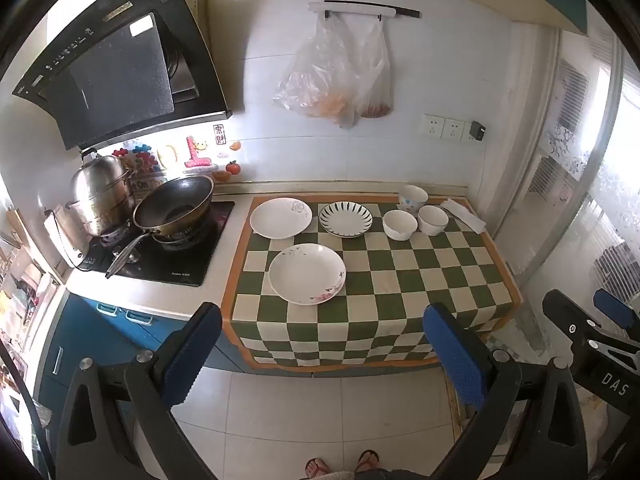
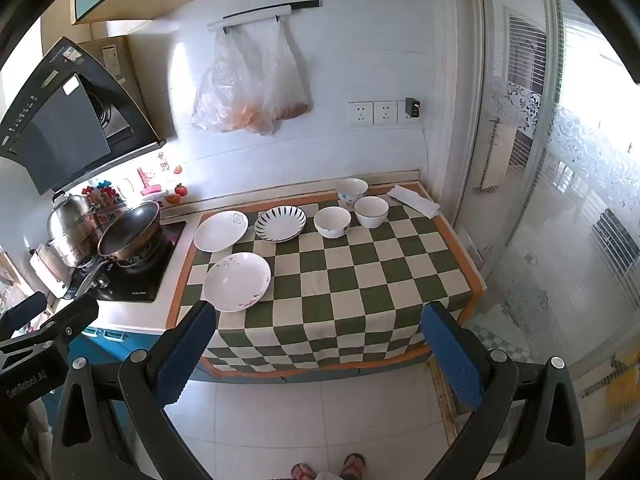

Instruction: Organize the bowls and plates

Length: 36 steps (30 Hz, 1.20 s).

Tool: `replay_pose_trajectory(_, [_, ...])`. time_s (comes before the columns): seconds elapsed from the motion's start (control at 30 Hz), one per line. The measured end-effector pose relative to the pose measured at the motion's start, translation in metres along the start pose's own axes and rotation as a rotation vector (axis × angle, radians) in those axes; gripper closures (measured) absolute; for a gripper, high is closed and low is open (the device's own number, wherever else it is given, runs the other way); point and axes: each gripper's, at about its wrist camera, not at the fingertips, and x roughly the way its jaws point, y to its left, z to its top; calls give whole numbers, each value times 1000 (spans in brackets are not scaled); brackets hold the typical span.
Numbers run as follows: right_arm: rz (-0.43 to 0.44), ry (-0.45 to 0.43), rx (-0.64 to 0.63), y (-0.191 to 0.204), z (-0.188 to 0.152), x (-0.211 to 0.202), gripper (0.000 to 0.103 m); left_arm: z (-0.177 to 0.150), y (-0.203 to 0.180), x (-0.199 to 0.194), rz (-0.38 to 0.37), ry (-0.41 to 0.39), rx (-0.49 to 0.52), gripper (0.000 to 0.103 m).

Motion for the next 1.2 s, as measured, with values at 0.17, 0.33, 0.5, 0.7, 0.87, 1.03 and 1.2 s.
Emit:
replay_pose_trajectory(0.17, [2, 0, 6, 0, 0, 0, 0, 0, 0, 0, -5, 1, -1, 0])
replay_pose_trajectory(0.33, [0, 0, -2, 2, 0, 0, 0, 0, 1, 0, -4, -5, -2, 0])
replay_pose_trajectory(0.5, [0, -2, 1, 1, 0, 1, 0, 0, 1, 0, -3, -8, 0, 0])
replay_pose_trajectory(0.7, [-1, -5, 3, 1, 1, 1, 0, 0, 0, 0, -1, -10, 1, 0])
replay_pose_trajectory(0.87, [-1, -1, 8, 3, 2, 1, 0, -2, -5, 1, -3, -9, -3, 0])
replay_pose_trajectory(1.03, [6, -1, 10, 3, 1, 3, 0, -1, -3, 2, -4, -8, 0, 0])
replay_pose_trajectory(1.2, [7, 0, 11, 3, 3, 5, 0, -1, -4, 3, 1, -12, 1, 0])
